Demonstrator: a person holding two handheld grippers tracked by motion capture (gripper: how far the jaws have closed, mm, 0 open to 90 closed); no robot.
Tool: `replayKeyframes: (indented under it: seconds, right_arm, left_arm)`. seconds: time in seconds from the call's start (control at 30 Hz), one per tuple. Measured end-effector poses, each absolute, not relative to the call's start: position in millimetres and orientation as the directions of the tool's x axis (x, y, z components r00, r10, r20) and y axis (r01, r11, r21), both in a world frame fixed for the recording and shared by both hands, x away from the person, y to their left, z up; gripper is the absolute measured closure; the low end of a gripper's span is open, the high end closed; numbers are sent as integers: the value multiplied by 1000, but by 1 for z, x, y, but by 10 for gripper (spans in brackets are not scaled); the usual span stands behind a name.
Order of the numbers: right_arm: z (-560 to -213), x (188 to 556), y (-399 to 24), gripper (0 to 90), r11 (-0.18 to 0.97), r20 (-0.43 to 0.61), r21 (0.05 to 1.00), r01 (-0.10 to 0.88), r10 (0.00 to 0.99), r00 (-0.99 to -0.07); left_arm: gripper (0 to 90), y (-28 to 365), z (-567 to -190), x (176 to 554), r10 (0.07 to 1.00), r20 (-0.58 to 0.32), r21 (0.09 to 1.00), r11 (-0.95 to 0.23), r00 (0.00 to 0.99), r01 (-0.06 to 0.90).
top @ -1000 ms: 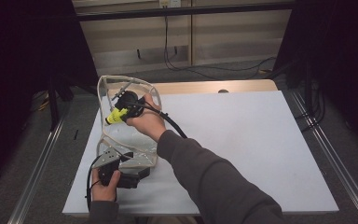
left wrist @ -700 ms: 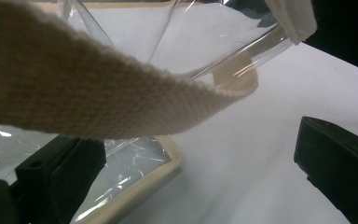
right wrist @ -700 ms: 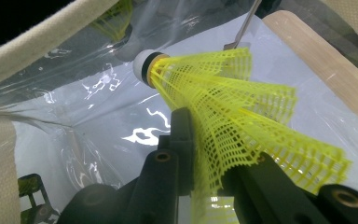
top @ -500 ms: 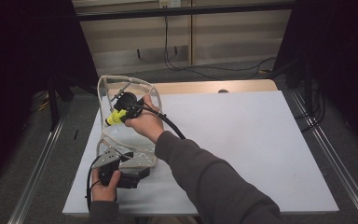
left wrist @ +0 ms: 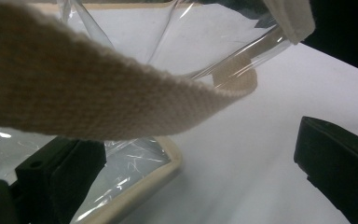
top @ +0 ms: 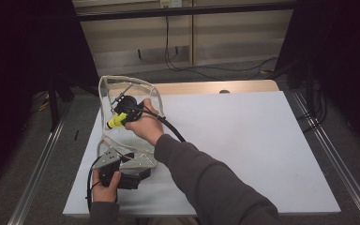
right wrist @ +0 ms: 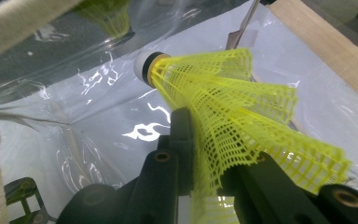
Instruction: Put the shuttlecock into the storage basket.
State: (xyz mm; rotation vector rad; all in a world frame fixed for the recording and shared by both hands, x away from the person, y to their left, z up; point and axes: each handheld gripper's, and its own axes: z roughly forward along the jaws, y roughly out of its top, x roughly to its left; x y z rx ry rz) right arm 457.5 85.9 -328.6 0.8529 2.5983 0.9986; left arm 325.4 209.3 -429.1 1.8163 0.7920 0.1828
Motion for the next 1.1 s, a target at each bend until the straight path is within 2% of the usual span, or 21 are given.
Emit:
replayKeyframes:
  seconds: [1.1]
  right_arm:
    - [-345, 456, 94, 813, 623, -3, 638, 452, 589, -808]
  left_arm:
    - [19, 209, -429, 324, 614, -237, 884, -184, 753, 429]
